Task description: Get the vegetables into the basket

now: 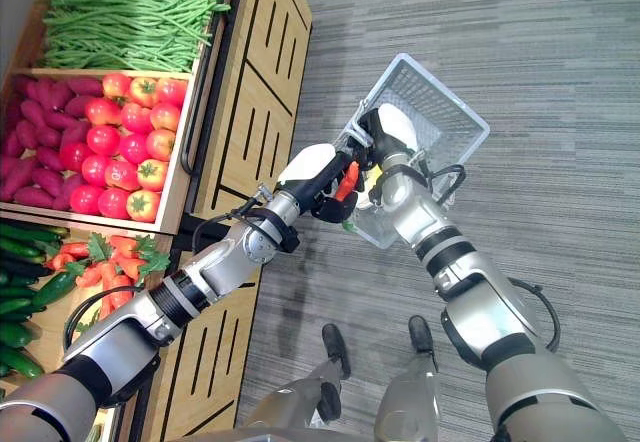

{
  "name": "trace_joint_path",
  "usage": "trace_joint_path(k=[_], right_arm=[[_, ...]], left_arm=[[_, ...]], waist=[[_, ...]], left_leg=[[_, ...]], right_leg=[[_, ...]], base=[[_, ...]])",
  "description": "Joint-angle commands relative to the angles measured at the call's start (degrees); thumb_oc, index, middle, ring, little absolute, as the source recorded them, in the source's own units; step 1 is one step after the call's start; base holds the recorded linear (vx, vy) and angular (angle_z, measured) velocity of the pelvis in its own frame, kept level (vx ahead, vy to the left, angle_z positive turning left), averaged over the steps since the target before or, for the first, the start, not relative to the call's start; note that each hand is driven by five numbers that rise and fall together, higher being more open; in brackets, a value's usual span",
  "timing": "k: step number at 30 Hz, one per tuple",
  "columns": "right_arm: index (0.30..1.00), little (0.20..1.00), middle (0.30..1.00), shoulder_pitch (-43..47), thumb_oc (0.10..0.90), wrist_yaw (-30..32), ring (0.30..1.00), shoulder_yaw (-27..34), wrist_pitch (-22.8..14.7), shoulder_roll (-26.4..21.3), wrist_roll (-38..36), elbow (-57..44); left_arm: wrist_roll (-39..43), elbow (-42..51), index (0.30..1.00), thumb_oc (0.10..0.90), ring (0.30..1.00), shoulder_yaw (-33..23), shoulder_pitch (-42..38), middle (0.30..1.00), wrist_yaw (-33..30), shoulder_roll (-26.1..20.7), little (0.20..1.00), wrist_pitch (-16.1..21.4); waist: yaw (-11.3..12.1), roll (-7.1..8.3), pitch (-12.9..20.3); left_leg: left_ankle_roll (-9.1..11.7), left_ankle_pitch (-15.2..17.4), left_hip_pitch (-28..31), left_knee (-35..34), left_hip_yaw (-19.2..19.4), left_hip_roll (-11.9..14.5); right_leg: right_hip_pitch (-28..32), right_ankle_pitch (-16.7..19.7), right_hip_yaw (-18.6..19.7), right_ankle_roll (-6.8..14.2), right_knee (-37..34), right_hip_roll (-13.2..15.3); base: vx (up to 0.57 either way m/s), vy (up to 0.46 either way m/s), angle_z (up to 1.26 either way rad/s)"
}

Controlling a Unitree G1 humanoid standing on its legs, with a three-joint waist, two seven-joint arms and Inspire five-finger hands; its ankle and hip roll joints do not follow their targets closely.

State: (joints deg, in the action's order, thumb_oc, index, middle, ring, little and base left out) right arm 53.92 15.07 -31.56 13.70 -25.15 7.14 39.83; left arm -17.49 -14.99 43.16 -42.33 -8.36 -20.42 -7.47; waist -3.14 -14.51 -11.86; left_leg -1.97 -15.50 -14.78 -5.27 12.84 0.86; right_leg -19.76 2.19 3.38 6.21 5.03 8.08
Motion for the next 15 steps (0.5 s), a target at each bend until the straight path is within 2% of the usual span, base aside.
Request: trace_joint_path(k=[1, 4, 5, 10, 11, 13, 14, 15], right_arm=[[0.3, 0.3, 0.3, 20.1, 0.4, 3.9, 0.3, -0.2, -5.8, 6.3, 2.4, 1.1], [0.3, 0.3, 0.3, 22.9, 0.4, 4.0, 0.3, -0.9, -5.9, 5.8, 1.1, 5.5], [0.3, 0.3, 0.3, 24.4, 0.4, 3.4, 0.3, -1.5, -5.6, 5.7, 0.3, 6.5], [0.3, 0.3, 0.3, 25.4, 0.4, 3.9, 0.3, -2.8, -6.9, 7.1, -1.3, 8.0], [0.3, 0.3, 0.3, 24.5, 0.4, 4.9, 0.3, -3.6, -8.2, 9.2, -1.1, 8.2], [0.3, 0.3, 0.3, 25.8, 0.4, 5.4, 0.3, -2.9, -7.7, 10.4, -3.4, 10.1], [0.3, 0.3, 0.3, 27.0, 0.4, 5.9, 0.3, -4.1, -7.8, 10.5, -3.9, 10.5], [0.3, 0.3, 0.3, 27.0, 0.4, 5.9, 0.3, -4.1, -7.9, 10.4, -3.9, 10.6]], left_arm=[[0.5, 2.1, 0.3, 0.4, 0.3, -2.1, -3.9, 0.3, -1.4, -0.9, 0.3, 3.0], [1.1, 2.2, 0.3, 0.4, 0.3, -1.8, -3.4, 0.3, -1.2, -1.4, 0.3, 3.5], [0.0, -0.6, 0.3, 0.4, 0.3, -1.4, -2.8, 0.3, -1.4, -3.2, 0.3, 3.0], [1.3, -4.4, 0.3, 0.4, 0.3, 0.5, -2.9, 0.3, -1.4, -2.1, 0.3, 2.6], [-1.8, -17.4, 0.3, 0.4, 0.3, 4.7, -3.2, 0.3, -2.5, 7.3, 0.3, 1.4], [-2.2, -18.4, 0.3, 0.4, 0.3, 4.4, -3.1, 0.3, -3.7, 7.4, 0.3, 1.0], [-3.3, -22.7, 0.3, 0.4, 0.3, 5.2, -3.2, 0.3, -3.8, 9.0, 0.3, 0.4], [-3.3, -22.9, 0.3, 0.4, 0.3, 5.2, -3.3, 0.3, -3.9, 9.2, 0.3, 0.5]], waist=[[0.7, 0.47, 2.8], [1.1, 1.06, 2.8], [1.2, 1.23, 2.8], [0.7, 2.18, 2.7], [-1.0, 2.95, 2.1], [-0.9, 3.59, 2.6], [-1.0, 4.09, 2.8], [-0.9, 4.05, 2.9]], left_leg=[[3.2, 12.1, 1.3, 0.3, -1.0, -0.7], [3.1, 12.1, 1.1, 0.3, -1.3, -0.6], [3.2, 12.0, 1.1, 0.3, -1.3, -0.6], [3.3, 12.0, 1.0, 0.3, -1.1, -0.3], [3.3, 12.1, 1.4, 0.3, -0.9, -0.1], [3.4, 12.1, 1.0, 0.3, -0.5, 0.1], [3.5, 12.0, 0.7, 0.3, -0.1, 0.3], [3.5, 12.0, 0.7, 0.3, -0.1, 0.3]], right_leg=[[2.5, 5.1, -0.4, 0.1, -10.0, -0.4], [2.4, 5.1, -0.4, 0.0, -10.0, -0.4], [2.4, 5.1, -0.5, -0.2, -10.0, -0.5], [2.2, 5.3, -0.3, -0.4, -10.0, -0.8], [2.4, 5.2, -0.2, -0.5, -10.0, -0.9], [1.9, 5.3, 0.3, -0.5, -10.0, -1.2], [1.5, 5.4, 0.6, -0.6, -10.0, -1.3], [1.4, 5.4, 0.6, -0.6, -10.0, -1.2]], base=[[0.0, 0.0, 0.0], [-0.02, 0.017, 0.5], [0.0, 0.0, 0.0], [0.0, 0.016, -0.03], [0.0, 0.0, 0.0], [0.0, -0.005, -0.06], [0.0, -0.003, -0.21], [0.01, -0.001, -0.27]])
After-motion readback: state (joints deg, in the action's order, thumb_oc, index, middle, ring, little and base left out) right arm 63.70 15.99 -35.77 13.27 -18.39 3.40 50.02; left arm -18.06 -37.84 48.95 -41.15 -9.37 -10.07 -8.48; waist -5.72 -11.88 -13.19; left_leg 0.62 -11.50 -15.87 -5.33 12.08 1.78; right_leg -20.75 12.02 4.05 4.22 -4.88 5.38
